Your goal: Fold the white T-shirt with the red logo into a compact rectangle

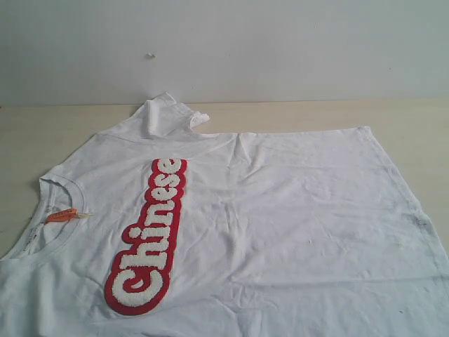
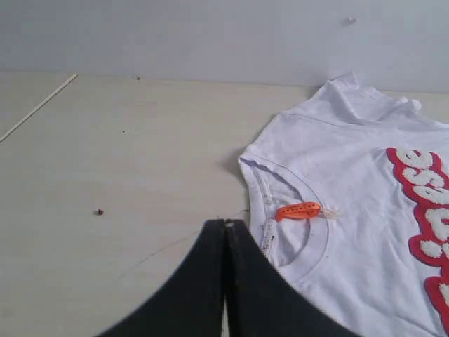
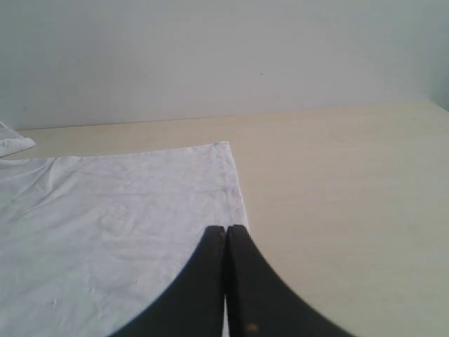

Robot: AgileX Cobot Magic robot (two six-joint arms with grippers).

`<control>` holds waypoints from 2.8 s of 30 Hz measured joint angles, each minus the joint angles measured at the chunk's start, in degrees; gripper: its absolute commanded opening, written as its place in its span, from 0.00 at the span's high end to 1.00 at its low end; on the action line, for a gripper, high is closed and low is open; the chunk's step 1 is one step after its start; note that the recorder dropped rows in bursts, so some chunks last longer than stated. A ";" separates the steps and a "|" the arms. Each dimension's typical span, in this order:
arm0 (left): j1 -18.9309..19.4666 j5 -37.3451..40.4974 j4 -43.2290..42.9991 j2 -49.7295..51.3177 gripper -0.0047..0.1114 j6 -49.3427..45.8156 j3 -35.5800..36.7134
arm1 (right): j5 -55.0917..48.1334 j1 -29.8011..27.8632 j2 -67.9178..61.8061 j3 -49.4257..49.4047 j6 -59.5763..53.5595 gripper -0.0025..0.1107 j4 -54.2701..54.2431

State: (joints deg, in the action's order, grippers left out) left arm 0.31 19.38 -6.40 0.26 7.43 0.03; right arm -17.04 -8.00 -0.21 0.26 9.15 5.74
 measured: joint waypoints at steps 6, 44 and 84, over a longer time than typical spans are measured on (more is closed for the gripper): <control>0.00 -11.38 0.13 0.00 0.96 0.39 0.00 | 0.00 0.00 0.00 0.00 0.00 0.98 0.00; 0.00 -39.78 -6.99 0.00 0.96 45.36 -0.49 | 38.55 0.00 0.00 0.00 19.14 0.98 -7.69; 4.40 -57.09 -93.85 66.68 0.96 81.35 -46.13 | -29.84 18.55 -59.87 53.04 -35.62 0.98 -10.13</control>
State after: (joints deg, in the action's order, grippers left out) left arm 4.71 -37.71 -100.24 66.94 88.78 -46.10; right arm -46.87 10.55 -60.08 53.30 -26.48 -4.39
